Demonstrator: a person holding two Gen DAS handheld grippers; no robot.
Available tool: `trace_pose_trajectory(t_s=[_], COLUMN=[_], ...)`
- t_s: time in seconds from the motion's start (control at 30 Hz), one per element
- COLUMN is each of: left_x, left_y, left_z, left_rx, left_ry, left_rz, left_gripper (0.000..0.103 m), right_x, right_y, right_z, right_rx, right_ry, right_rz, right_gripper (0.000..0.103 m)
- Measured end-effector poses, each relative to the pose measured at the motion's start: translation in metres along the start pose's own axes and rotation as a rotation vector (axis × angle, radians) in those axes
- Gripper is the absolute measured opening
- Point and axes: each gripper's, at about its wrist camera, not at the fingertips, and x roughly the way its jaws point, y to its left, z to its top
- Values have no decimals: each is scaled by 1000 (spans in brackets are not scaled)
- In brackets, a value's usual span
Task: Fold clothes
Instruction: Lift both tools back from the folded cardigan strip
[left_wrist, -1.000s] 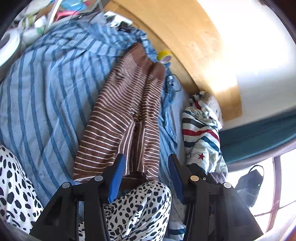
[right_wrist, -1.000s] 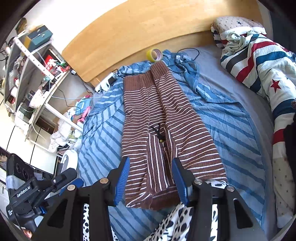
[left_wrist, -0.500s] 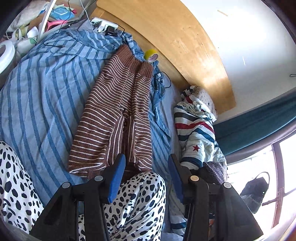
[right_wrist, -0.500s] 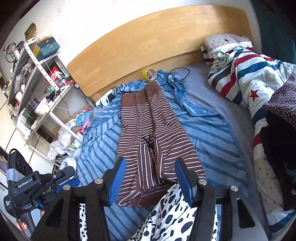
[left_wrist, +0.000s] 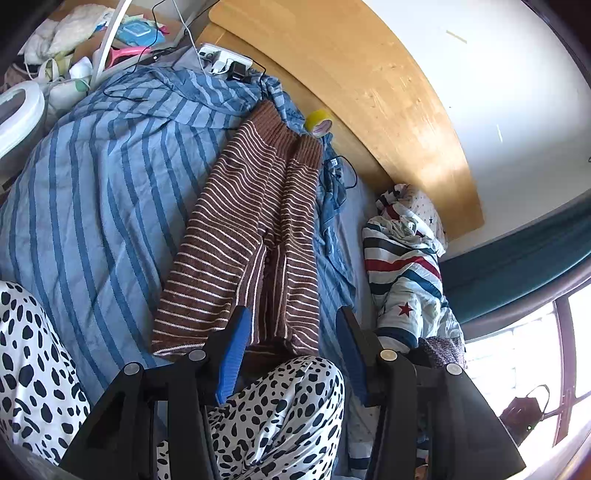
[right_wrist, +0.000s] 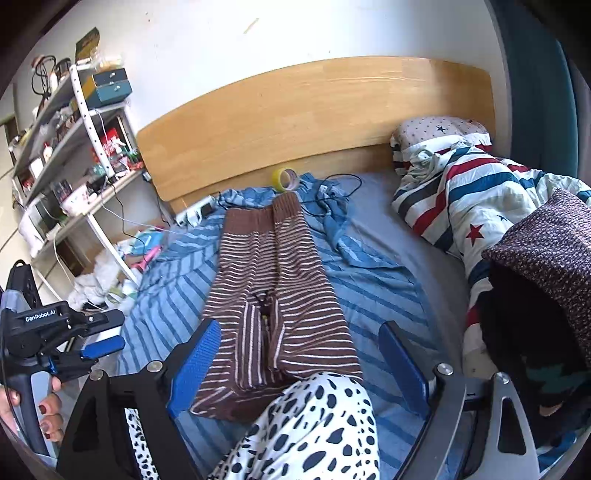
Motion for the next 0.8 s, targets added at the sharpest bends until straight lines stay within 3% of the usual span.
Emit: trace_pose_trajectory(t_s=[0.23, 0.53, 0.57, 0.6, 0.67, 0.8], left_x=[13, 14, 14, 15, 16, 18], left_y=[9, 27, 28, 28, 25, 15], left_z=[-3, -1, -1, -2, -3, -7], left_rx=[-8, -39, -35, -25, 1, 72], left_ry=[36, -33, -34, -35, -35, -41], left_rz=[16, 82, 80, 78, 74, 67], left_gripper=[50, 50, 46, 24, 0, 0], right_x=[14, 25, 26, 27, 29, 32], right_y=[-10, -11, -11, -10, -10, -11], right_z=[-5, -11, -12, -12, -13, -15], right_rx=[54, 57, 56, 56, 57, 63], right_ry=[49, 77, 80, 83, 90, 103], right_rz=[8, -15, -14, -13, -14, -9], right_gripper=[90, 90, 90, 90, 90, 90])
